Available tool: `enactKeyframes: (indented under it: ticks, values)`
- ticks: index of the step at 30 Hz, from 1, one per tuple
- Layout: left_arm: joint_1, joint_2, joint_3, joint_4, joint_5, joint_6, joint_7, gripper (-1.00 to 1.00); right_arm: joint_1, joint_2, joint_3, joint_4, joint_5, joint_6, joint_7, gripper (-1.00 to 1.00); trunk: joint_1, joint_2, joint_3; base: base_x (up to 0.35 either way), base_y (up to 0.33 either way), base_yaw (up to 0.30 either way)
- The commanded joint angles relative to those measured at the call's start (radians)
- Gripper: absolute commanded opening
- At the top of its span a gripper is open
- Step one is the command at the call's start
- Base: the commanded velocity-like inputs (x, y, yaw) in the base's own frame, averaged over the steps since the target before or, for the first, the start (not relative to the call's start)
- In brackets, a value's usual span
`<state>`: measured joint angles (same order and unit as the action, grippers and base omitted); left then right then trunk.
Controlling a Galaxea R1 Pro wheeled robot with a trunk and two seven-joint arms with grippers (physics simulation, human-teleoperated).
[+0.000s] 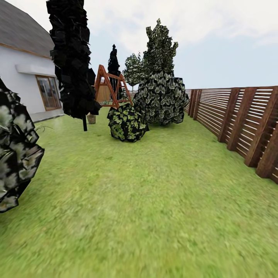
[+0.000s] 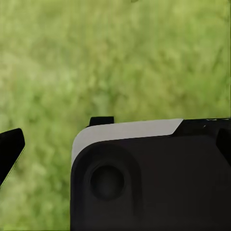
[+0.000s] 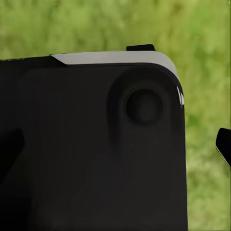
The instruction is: Take the three Easter eggs out of the wicker basket on the lawn in the garden, then place them on the lawn next to a single tree (choose any tree) so that all three eggs are next to the same tree and none are left in the basket.
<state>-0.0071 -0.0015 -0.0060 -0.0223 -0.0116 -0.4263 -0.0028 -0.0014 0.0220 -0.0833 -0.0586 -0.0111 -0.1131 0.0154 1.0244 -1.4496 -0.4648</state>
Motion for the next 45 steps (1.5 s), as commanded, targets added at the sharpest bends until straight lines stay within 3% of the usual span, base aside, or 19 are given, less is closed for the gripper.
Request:
enactKeyframes:
  ticks: [1,45]
  values:
    - [-0.001,0.0,0.0,0.001,-0.001,-0.003,0.0,1.0,0.0,-0.001,-0.008,0.0,-0.001,-0.003,0.002,1.0,0.001,0.0,-0.001,0.329,0.0,0.0]
    - [-0.001,0.0,0.0,0.001,-0.001,-0.005,0.0,1.0,0.001,-0.003,-0.006,0.003,0.0,-0.004,-0.006,1.0,0.001,0.0,-0.001,0.329,0.0,0.014]
